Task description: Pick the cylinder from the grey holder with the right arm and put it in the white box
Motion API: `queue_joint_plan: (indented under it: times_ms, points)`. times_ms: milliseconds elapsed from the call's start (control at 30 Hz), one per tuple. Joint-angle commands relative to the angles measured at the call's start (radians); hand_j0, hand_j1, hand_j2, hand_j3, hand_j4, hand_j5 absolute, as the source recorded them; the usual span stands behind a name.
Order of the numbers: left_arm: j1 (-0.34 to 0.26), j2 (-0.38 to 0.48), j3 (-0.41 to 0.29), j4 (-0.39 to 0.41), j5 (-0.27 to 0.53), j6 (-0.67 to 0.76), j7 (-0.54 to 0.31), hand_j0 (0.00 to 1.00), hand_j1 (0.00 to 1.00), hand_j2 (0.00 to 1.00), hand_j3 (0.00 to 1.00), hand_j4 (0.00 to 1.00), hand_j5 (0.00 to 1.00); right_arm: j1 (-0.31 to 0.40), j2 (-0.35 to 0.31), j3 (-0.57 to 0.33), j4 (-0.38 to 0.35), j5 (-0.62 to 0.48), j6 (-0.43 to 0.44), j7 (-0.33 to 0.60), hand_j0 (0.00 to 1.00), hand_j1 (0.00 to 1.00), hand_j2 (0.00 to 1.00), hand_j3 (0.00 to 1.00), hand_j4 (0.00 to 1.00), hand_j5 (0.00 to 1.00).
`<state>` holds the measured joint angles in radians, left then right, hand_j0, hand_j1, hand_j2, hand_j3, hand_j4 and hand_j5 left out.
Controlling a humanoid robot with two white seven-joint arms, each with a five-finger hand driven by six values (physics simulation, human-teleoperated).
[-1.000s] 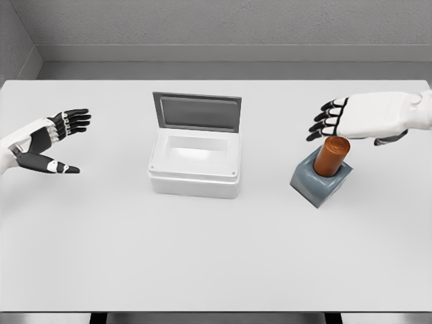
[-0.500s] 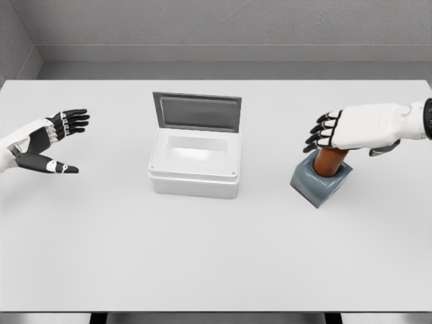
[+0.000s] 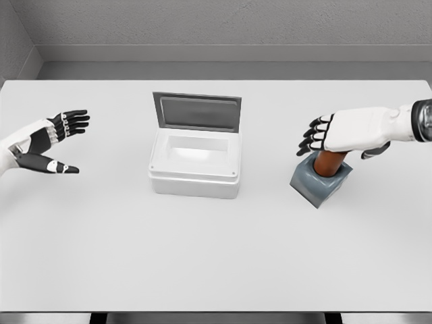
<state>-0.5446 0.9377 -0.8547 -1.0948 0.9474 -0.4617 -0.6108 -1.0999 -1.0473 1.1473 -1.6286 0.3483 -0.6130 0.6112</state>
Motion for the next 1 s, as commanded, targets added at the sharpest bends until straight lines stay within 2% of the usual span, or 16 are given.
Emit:
queue_joint_plan:
  times_ms: [0,33,167,233,367,500,633,700,867,967]
  points:
    - [0.002,0.001,0.002,0.000,0.007,0.001,0.000,1.00,1.00,1.00,1.00,1.00,1.00,0.000,0.001,0.000,-0.001,-0.003,0.002,0.000,1.00,1.00,1.00,1.00,1.00,1.00]
    - [0.003,0.001,0.002,0.000,0.007,0.001,0.000,1.00,1.00,1.00,1.00,1.00,1.00,0.002,0.001,0.000,-0.001,-0.003,0.002,0.000,1.00,1.00,1.00,1.00,1.00,1.00]
    - [0.006,0.001,0.003,0.004,0.016,0.001,0.000,1.00,1.00,1.00,1.00,1.00,1.00,0.000,0.003,0.000,-0.002,-0.003,0.002,0.000,0.81,0.81,0.81,0.81,0.81,0.81]
    - [0.006,0.001,0.003,0.004,0.017,0.000,0.000,1.00,1.00,1.00,1.00,1.00,1.00,0.000,0.010,0.000,-0.002,-0.003,0.002,0.000,0.67,0.67,0.67,0.67,0.67,0.67]
    - [0.006,0.003,0.003,0.006,0.017,0.001,0.000,1.00,1.00,1.00,1.00,1.00,1.00,0.000,0.012,0.012,-0.005,-0.003,0.002,0.000,0.49,0.49,0.49,0.49,0.49,0.49]
    - [0.006,0.003,0.003,0.007,0.017,0.001,0.000,1.00,1.00,1.00,1.00,1.00,1.00,-0.002,0.012,0.012,-0.004,-0.003,0.002,0.000,0.13,0.13,0.13,0.13,0.13,0.13]
    - [0.005,0.001,0.003,0.013,0.017,0.008,0.000,1.00,1.00,1.00,1.00,1.00,1.00,0.000,0.010,0.012,-0.004,-0.003,0.002,0.000,0.00,0.00,0.00,0.00,0.00,0.00]
    - [0.005,0.001,0.003,0.013,0.017,0.008,0.000,1.00,1.00,1.00,1.00,1.00,1.00,0.000,0.004,0.006,-0.001,-0.005,0.002,0.000,0.00,0.00,0.00,0.00,0.00,0.00]
    - [0.005,0.001,0.003,0.013,0.017,0.008,0.000,1.00,1.00,1.00,1.00,1.00,1.00,-0.002,-0.054,-0.080,0.046,-0.015,0.002,0.000,0.00,0.00,0.00,0.00,0.00,0.00]
    - [0.005,0.001,0.003,0.013,0.017,0.008,0.000,1.00,1.00,1.00,1.00,1.00,1.00,0.000,-0.045,-0.133,0.062,-0.040,0.002,0.000,0.00,0.00,0.00,0.00,0.00,0.00]
